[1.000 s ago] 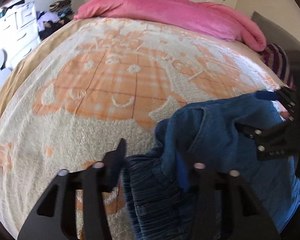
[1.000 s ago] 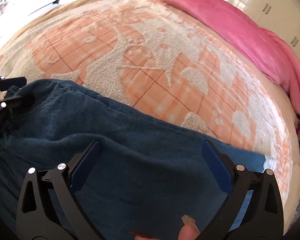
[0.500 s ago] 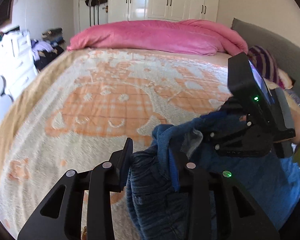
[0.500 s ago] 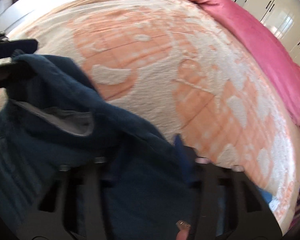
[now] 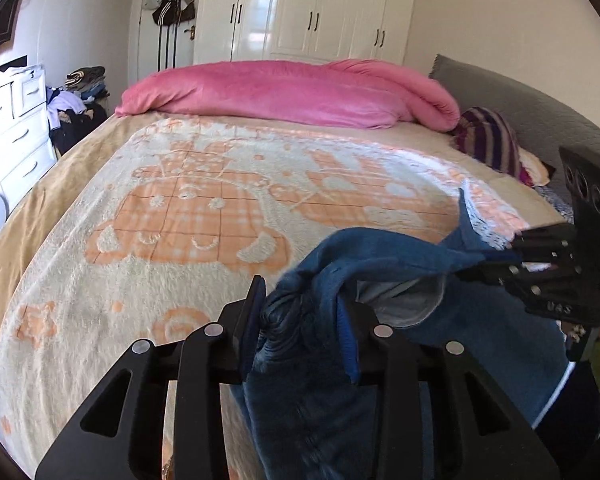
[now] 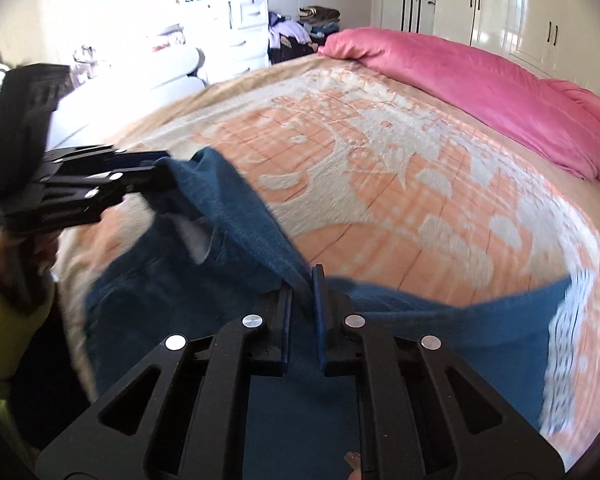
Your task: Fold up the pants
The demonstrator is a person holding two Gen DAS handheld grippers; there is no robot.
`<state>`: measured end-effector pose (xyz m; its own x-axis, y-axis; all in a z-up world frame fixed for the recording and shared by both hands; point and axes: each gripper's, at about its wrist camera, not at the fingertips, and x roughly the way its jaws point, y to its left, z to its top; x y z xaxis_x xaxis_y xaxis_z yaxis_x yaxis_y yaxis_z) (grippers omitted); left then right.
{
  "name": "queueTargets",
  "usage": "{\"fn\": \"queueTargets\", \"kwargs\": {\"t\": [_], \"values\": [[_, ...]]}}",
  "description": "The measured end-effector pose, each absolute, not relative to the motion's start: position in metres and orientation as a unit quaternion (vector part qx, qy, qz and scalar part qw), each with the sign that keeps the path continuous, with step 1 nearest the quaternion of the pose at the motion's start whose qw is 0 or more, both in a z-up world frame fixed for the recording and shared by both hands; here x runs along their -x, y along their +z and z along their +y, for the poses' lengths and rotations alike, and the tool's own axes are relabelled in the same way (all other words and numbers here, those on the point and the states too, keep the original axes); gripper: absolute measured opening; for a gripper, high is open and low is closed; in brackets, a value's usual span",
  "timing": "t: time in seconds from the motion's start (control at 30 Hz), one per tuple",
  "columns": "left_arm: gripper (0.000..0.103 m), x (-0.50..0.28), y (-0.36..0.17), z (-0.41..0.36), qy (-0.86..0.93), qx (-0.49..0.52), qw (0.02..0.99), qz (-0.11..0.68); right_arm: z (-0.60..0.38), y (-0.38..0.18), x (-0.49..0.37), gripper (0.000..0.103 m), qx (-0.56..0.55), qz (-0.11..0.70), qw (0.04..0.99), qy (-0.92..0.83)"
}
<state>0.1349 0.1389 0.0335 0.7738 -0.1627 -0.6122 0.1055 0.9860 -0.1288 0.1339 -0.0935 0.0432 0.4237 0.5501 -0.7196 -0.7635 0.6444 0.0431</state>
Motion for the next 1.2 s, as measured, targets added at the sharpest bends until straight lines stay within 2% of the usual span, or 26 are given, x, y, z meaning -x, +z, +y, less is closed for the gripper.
{"fn": "queueTargets", "kwargs": {"t": [0.17, 0.33, 0.53, 0.57, 0.6, 0.67, 0.77, 0.83, 0.97, 1.2], "values": [[0.034, -0.078, 0.026, 0.138, -0.087, 0.081, 0.934, 0.337, -0.111, 0.040, -0.070, 0.004, 0.122, 0.369, 0.811, 0.437], [0.034, -0.039, 0.015, 0.131, -0.083, 0.052, 0.925, 0.368, -0.111, 0.023, -0.016, 0.004, 0.133, 0.386, 0.782, 0.470], [0.035, -0.018, -0.005, 0.130, -0.072, 0.039, 0.906, 0.415, -0.102, -0.012, 0.009, 0.005, 0.113, 0.432, 0.756, 0.479], [0.038, -0.016, -0.007, 0.132, -0.071, 0.041, 0.904, 0.419, -0.100, -0.016, 0.014, 0.005, 0.115, 0.437, 0.753, 0.478], [0.049, -0.015, -0.009, 0.134, -0.071, 0.046, 0.901, 0.425, -0.096, -0.021, 0.017, 0.005, 0.124, 0.442, 0.750, 0.477], [0.062, -0.012, -0.013, 0.145, -0.052, 0.061, 0.894, 0.442, -0.092, -0.028, 0.017, 0.005, 0.131, 0.447, 0.751, 0.468], [0.062, 0.003, -0.008, 0.160, -0.040, 0.082, 0.891, 0.445, -0.095, -0.035, 0.014, 0.007, 0.109, 0.467, 0.744, 0.466], [0.062, 0.014, 0.011, 0.162, -0.045, 0.095, 0.901, 0.421, -0.097, -0.039, 0.015, 0.008, 0.105, 0.466, 0.743, 0.468], [0.062, 0.001, 0.032, 0.135, -0.099, 0.092, 0.913, 0.386, -0.093, -0.042, 0.011, 0.019, 0.093, 0.475, 0.732, 0.479], [0.058, -0.050, -0.019, 0.098, -0.094, 0.041, 0.891, 0.441, -0.119, -0.003, 0.017, 0.028, 0.086, 0.440, 0.759, 0.472]]}}
